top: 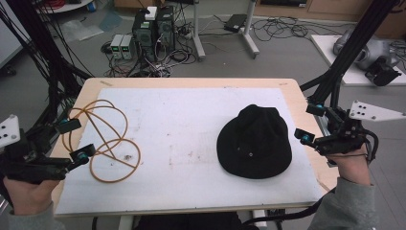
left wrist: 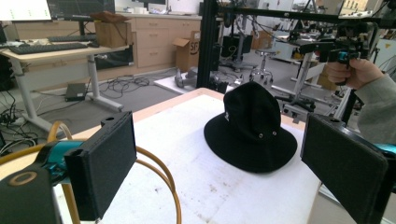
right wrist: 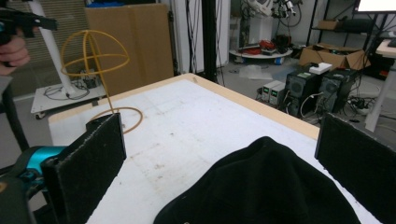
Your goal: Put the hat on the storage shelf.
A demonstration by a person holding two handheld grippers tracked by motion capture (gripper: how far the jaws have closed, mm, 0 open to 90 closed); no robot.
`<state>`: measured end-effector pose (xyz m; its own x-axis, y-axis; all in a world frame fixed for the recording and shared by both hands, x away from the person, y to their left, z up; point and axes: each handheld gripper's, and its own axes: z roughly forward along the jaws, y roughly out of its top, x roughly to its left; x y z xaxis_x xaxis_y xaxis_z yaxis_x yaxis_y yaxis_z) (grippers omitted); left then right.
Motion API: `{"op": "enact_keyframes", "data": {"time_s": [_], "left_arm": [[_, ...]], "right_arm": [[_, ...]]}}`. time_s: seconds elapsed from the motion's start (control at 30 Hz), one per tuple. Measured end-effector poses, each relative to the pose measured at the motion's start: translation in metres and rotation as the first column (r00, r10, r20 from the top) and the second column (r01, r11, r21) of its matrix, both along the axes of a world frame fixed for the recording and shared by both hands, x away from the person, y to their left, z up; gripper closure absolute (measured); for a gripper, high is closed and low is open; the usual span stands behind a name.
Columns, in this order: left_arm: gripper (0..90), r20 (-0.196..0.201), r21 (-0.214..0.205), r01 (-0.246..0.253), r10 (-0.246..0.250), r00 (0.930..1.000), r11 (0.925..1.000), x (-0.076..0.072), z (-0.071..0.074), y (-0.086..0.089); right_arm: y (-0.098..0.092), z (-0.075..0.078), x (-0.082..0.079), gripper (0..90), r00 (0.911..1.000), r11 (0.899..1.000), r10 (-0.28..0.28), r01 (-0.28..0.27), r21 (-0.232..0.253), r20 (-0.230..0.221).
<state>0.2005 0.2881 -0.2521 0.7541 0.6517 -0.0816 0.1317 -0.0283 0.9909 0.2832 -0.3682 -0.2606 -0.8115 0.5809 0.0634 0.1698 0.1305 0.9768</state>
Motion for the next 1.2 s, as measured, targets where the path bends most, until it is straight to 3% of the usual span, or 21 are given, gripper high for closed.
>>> {"op": "enact_keyframes", "data": {"time_s": [0.2,0.3,0.43,0.8,1.2], "left_arm": [[10.8,-0.004,0.007,-0.003,0.003,1.0,1.0,-0.006,-0.001,-0.001],[10.8,-0.004,0.012,-0.004,0.004,1.0,0.9999,-0.008,-0.001,-0.001],[10.8,-0.006,0.011,-0.014,0.014,0.9999,0.9998,-0.011,-0.001,0.001],[10.8,-0.001,-0.001,-0.029,0.029,0.9996,0.9996,-0.016,0.0,0.007],[10.8,-0.002,-0.005,-0.015,0.015,0.9999,0.9999,-0.013,0.0,0.006]], "right_arm": [[0.01,-0.003,0.016,1.0,1.0,0.999,0.002,-0.002,-0.041,-0.007],[0.014,-0.006,0.026,1.0,0.9993,0.994,0.009,-0.013,-0.112,-0.035],[0.013,-0.005,0.042,1.0,0.9982,0.995,0.023,-0.028,-0.091,-0.055],[0.044,0.004,0.083,1.0,0.9946,0.981,0.066,-0.079,-0.177,-0.08],[0.053,-0.006,0.097,1.0,0.9953,0.982,0.067,-0.078,-0.174,-0.07]]}}
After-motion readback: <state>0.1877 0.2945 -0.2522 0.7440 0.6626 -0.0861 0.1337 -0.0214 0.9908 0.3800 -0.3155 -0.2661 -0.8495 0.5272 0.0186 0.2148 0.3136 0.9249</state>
